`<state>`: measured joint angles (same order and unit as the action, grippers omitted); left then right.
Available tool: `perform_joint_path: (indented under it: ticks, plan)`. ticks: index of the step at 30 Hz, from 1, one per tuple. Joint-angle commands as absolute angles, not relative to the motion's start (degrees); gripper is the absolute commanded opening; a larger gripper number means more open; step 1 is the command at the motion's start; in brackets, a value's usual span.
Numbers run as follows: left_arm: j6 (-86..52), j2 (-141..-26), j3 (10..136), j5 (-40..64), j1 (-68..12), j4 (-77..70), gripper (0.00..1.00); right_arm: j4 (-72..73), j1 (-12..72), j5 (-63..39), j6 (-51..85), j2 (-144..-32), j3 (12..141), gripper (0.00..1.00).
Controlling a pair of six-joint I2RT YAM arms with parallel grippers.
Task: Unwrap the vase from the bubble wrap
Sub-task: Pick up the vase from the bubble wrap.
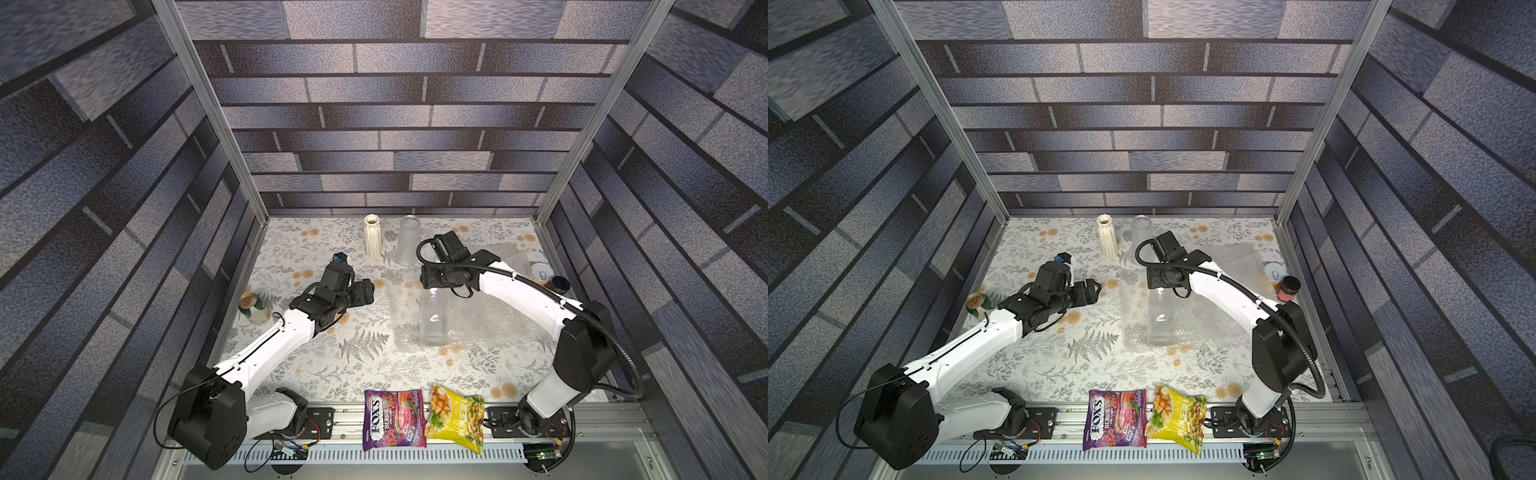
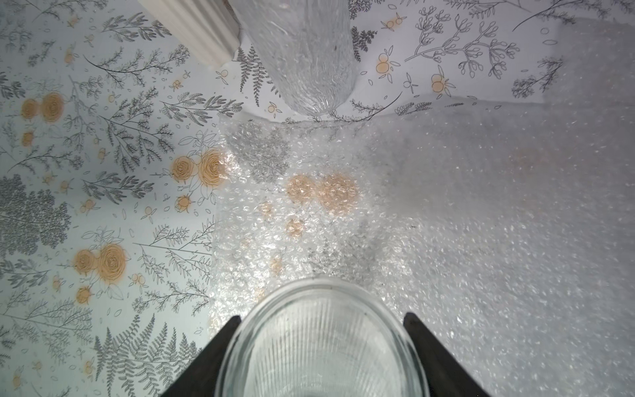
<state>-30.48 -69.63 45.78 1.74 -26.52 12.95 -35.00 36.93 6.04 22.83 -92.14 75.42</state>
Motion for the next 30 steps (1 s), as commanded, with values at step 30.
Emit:
perform_joint_path:
  ticks: [30]
  plan:
    - [-33.75, -70.70, 47.72, 1.64, -26.39, 17.38, 0.86, -27.70, 42.79, 2.68, 19.96, -76.26, 69.87, 0.32]
